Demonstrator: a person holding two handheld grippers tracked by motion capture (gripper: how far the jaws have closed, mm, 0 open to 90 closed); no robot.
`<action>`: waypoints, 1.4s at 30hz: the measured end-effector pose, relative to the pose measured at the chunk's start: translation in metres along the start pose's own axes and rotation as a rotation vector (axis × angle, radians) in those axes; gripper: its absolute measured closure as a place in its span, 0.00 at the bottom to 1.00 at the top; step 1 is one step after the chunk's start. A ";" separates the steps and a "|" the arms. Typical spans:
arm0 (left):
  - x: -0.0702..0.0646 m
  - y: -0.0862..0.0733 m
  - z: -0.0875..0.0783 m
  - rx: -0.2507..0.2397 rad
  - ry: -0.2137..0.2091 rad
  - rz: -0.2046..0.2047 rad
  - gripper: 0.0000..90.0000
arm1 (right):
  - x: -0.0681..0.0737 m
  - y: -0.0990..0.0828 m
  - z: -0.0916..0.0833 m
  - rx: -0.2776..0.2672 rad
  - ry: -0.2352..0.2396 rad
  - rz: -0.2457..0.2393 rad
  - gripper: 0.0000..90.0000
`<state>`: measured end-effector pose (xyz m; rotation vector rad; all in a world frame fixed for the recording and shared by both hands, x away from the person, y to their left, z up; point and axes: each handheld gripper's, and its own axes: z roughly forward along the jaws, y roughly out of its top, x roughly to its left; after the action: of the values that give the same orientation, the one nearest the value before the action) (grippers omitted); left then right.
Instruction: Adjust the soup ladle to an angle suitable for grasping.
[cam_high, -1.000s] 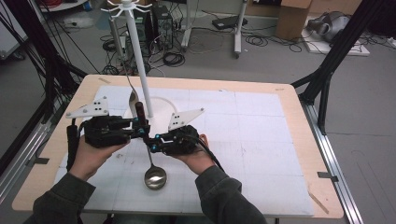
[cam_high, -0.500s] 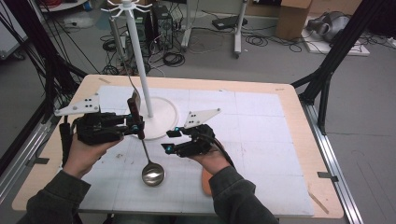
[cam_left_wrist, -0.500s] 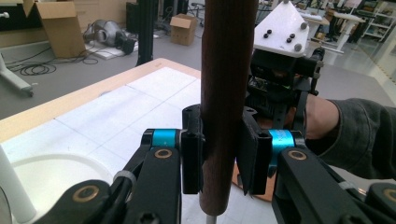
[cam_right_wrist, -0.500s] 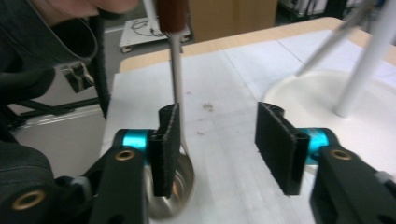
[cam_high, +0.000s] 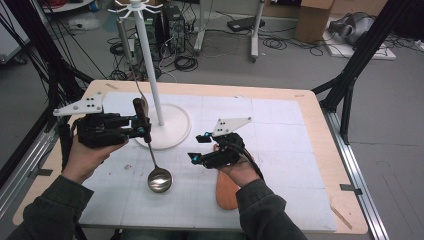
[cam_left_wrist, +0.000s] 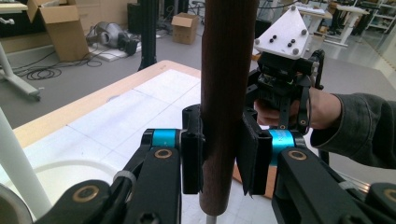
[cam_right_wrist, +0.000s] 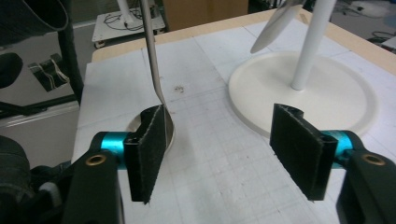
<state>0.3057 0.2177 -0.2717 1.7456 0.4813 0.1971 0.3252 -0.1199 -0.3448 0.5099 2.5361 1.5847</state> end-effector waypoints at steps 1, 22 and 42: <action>0.001 0.001 0.000 0.002 0.002 0.002 0.81 | 0.000 -0.001 -0.001 -0.001 -0.003 0.001 0.38; 0.010 0.014 0.001 0.011 -0.004 0.014 0.81 | -0.013 -0.038 -0.035 0.011 -0.107 0.074 0.22; 0.019 0.029 0.001 0.006 0.001 0.020 0.81 | -0.021 -0.063 -0.061 0.017 -0.156 0.120 0.18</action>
<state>0.3290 0.2205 -0.2465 1.7569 0.4657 0.2115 0.3143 -0.2046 -0.3752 0.7699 2.4464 1.4963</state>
